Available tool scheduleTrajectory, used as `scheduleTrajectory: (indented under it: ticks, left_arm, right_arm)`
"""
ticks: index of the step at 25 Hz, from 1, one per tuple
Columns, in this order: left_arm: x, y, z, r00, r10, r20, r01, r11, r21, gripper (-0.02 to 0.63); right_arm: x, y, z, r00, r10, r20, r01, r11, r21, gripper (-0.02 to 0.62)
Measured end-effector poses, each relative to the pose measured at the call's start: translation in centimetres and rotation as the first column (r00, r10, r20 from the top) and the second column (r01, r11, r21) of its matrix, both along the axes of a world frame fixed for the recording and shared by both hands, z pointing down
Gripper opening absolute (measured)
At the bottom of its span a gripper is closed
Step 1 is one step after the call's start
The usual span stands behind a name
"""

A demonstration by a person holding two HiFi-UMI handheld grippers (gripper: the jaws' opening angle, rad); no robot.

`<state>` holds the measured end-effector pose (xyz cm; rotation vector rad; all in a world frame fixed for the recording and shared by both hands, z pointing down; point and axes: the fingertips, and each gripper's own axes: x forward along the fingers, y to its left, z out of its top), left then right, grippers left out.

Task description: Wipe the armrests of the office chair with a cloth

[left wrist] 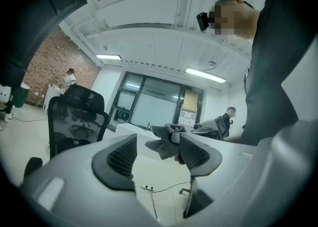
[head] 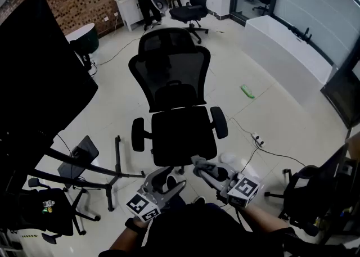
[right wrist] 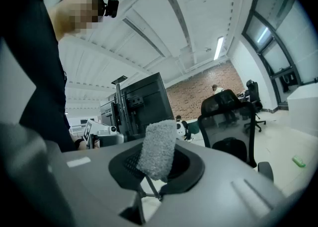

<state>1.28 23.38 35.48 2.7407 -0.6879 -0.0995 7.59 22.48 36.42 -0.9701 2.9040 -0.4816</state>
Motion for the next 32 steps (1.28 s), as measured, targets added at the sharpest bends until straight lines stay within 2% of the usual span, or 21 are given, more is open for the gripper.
scheduleTrajectory:
  ticks: [5, 9, 15, 19, 26, 32]
  left_arm:
    - [-1.2, -4.1, 0.6, 1.0, 0.007, -0.008, -0.007, 1.0, 0.001, 0.296]
    - [-1.9, -8.2, 0.9, 0.999, 0.034, -0.019, -0.034, 0.999, 0.0, 0.296]
    - [-2.9, -15.4, 0.1, 0.994, 0.105, -0.038, -0.105, 0.994, 0.01, 0.295]
    - [-4.3, -19.8, -0.4, 0.987, 0.159, -0.035, -0.158, 0.987, 0.03, 0.295]
    - [-6.8, -24.8, 0.1, 0.984, 0.178, -0.015, -0.178, 0.984, 0.006, 0.295]
    - [-5.7, -27.1, 0.8, 0.984, 0.179, -0.016, -0.179, 0.984, -0.025, 0.295]
  right_arm:
    - [-1.3, -3.7, 0.2, 1.0, 0.005, 0.001, -0.005, 1.0, 0.008, 0.037]
    - [-2.0, -7.1, 0.8, 0.999, 0.03, -0.032, -0.03, 1.0, -0.004, 0.037]
    - [-4.1, -13.6, 0.8, 0.996, 0.059, -0.072, -0.061, 0.998, -0.016, 0.037]
    - [-5.6, -18.7, -0.2, 0.993, 0.103, -0.062, -0.103, 0.995, 0.001, 0.037]
    - [-7.1, -23.9, -0.6, 0.987, 0.148, -0.061, -0.147, 0.989, 0.01, 0.037]
    - [-6.2, -26.0, -0.3, 0.987, 0.146, -0.065, -0.147, 0.989, -0.01, 0.038]
